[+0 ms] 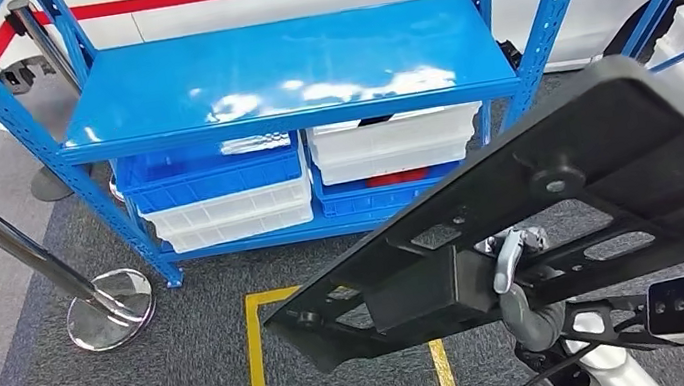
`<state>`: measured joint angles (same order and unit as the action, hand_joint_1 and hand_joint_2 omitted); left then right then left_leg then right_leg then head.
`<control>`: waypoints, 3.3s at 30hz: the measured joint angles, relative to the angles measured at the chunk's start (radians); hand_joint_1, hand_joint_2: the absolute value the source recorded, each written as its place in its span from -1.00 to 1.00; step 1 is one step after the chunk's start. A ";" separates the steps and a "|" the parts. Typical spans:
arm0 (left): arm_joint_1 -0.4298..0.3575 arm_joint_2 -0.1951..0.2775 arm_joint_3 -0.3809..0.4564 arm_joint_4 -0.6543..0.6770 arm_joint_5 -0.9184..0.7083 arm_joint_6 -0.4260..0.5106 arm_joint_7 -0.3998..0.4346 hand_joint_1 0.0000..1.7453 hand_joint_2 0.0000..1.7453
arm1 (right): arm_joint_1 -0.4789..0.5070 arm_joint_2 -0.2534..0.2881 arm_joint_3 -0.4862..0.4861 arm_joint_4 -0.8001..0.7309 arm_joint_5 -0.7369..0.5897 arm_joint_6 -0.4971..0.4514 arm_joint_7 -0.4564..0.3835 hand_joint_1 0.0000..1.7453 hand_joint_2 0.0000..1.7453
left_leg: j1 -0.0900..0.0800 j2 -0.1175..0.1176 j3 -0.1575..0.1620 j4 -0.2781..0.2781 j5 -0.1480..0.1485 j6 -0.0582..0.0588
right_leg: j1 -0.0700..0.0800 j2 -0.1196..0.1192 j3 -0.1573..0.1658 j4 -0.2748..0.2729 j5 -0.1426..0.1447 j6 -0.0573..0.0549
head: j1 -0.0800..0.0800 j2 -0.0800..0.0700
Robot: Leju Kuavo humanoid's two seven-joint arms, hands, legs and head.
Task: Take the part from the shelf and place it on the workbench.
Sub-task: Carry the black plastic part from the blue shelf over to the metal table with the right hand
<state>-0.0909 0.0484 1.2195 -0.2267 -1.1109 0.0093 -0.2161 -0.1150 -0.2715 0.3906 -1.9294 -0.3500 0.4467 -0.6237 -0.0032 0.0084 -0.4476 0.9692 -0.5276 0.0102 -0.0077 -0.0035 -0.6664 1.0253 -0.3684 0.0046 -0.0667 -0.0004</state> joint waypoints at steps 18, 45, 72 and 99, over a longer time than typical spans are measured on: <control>-0.002 -0.049 0.009 0.000 0.058 0.034 0.035 -1.00 1.00 | -0.089 0.008 0.070 0.016 0.011 0.009 0.000 1.00 1.00 | 0.003 0.001 -0.133 0.148 -0.024 -0.035 | -0.006 0.018 0.085 -0.005 -0.083 -0.032 | 0.000 0.000; 0.009 -0.115 0.103 0.000 0.111 0.131 0.062 -1.00 1.00 | -0.137 0.123 0.216 0.059 0.131 -0.018 0.000 1.00 1.00 | -0.002 0.099 -0.100 0.034 0.060 -0.018 | 0.012 -0.058 0.081 -0.006 -0.088 -0.022 | 0.000 0.000; 0.011 -0.038 0.091 0.000 0.065 0.142 0.018 -1.00 1.00 | 0.048 0.139 0.099 -0.133 0.299 -0.054 0.000 1.00 1.00 | 0.012 0.071 -0.095 0.031 0.058 -0.005 | 0.006 -0.063 0.083 0.025 -0.102 -0.001 | 0.000 0.000; 0.021 -0.082 0.061 0.002 0.008 0.107 0.061 -1.00 1.00 | 0.117 0.173 0.021 -0.131 0.280 0.012 0.000 1.00 1.00 | 0.022 0.022 -0.099 0.037 0.053 0.005 | -0.006 0.009 -0.077 0.294 -0.208 0.024 | 0.000 0.000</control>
<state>-0.0703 -0.0336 1.2805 -0.2251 -1.1028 0.1159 -0.1552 0.0019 -0.0980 0.4117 -2.0601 -0.0703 0.4586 -0.6237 0.0190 0.0305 -0.5462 1.0060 -0.4746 0.0152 -0.0136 0.0054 -0.7435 1.3196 -0.5764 0.0281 -0.0668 -0.0004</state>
